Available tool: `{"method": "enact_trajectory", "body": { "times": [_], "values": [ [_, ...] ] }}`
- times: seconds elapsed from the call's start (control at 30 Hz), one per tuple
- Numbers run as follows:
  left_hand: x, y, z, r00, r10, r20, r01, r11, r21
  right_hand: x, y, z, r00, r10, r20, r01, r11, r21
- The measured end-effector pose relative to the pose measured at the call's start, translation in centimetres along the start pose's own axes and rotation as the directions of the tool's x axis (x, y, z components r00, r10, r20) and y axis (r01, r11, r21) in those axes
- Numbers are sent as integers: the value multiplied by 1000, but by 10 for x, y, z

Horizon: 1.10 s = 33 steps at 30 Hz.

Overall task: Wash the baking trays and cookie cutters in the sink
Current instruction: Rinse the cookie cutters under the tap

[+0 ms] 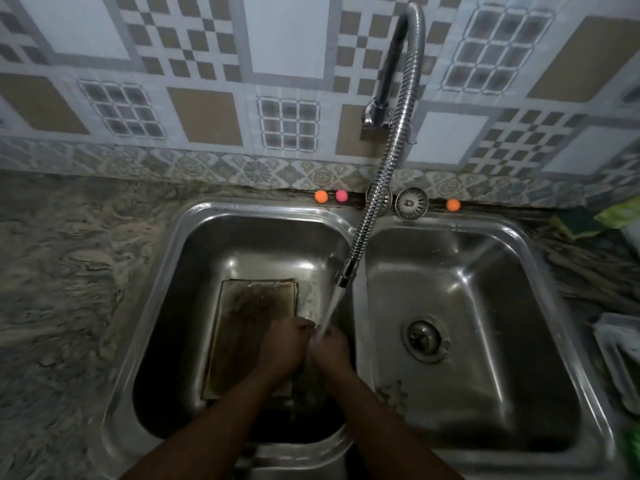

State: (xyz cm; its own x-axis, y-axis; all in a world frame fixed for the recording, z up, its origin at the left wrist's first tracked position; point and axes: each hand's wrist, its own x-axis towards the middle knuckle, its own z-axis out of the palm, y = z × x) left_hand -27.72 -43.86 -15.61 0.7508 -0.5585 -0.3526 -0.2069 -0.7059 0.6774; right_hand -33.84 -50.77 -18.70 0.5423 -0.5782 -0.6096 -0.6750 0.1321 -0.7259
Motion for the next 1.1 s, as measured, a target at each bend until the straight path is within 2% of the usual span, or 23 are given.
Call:
{"method": "enact_trajectory", "body": {
  "times": [0.07, 0.17, 0.23, 0.33, 0.47, 0.6, 0.73, 0.8, 0.87, 0.93, 1.03, 1.1],
  "values": [
    [0, 8, -7, 994, -14, -106, -5, 984, -176, -14, -4, -8, 993, -81, -91, 86, 995, 59],
    [-12, 28, -13, 983, -124, -135, 59, 912, -405, -39, -13, -18, 970, -152, -191, 196, 951, 238],
    [-19, 35, -15, 975, -203, -88, 130, 848, -514, -52, -15, -27, 950, -195, -243, 269, 908, 322],
    [-31, 47, -21, 965, -263, 15, 206, 716, -667, -67, -16, -39, 919, -297, -259, 363, 893, 265],
    [-46, 55, -26, 966, -258, 18, 187, 650, -737, -72, -22, -45, 901, -384, -203, 419, 891, 176],
    [-62, 62, -28, 966, -260, -1, 150, 562, -814, -75, -42, -43, 914, -327, -241, 378, 901, 214],
    [-70, 72, -29, 980, -181, -83, 46, 612, -790, -77, -63, -44, 912, -328, -246, 375, 910, 177],
    [-64, 75, -33, 966, -238, -104, 50, 563, -825, -81, -74, -48, 913, -374, -165, 401, 899, 179],
    [-54, 77, -43, 944, -330, -24, 122, 413, -903, -81, -77, -50, 889, -441, -121, 457, 873, 170],
    [-44, 76, -52, 941, -328, 83, 184, 291, -939, -80, -75, -51, 880, -460, -119, 475, 860, 188],
    [-41, 77, -56, 951, -222, 218, 264, 207, -942, -79, -78, -57, 912, -382, -149, 410, 835, 368],
    [-44, 79, -52, 951, -184, 246, 280, 184, -942, -79, -85, -60, 920, -337, -198, 389, 834, 391]
  ]
}}
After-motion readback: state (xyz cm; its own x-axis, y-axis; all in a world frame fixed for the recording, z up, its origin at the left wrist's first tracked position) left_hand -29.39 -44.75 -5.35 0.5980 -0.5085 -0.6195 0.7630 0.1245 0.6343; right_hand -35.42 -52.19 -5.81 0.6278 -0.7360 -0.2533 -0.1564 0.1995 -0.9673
